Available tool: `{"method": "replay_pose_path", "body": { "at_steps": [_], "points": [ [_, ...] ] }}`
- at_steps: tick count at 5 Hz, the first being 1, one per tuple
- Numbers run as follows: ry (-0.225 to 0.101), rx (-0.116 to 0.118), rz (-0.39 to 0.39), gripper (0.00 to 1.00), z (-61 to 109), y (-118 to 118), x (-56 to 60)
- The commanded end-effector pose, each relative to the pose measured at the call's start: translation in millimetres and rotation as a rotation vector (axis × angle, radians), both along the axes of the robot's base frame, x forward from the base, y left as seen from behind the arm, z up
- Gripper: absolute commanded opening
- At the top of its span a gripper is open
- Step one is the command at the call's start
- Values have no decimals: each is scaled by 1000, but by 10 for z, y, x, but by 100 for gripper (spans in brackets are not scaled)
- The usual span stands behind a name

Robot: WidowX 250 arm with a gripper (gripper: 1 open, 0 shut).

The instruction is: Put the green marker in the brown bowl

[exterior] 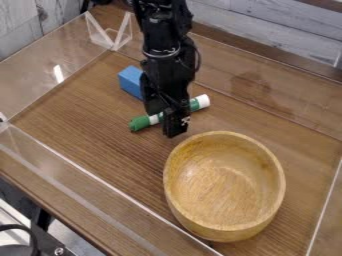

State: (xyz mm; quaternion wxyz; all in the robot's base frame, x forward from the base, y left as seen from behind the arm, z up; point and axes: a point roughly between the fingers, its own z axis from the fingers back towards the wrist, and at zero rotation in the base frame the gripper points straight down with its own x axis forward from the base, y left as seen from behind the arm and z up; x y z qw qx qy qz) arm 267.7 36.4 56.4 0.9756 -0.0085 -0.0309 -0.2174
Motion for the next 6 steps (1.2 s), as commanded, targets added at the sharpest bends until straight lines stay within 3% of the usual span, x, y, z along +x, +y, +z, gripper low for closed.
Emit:
{"method": "replay_pose_path", "body": {
  "at_steps": [1, 4, 6],
  "points": [
    [-79, 0, 6, 100, 177, 21, 63],
    [-96, -12, -11, 100, 147, 4, 60],
    [-100, -17, -9, 100, 40, 55, 68]
  ]
}}
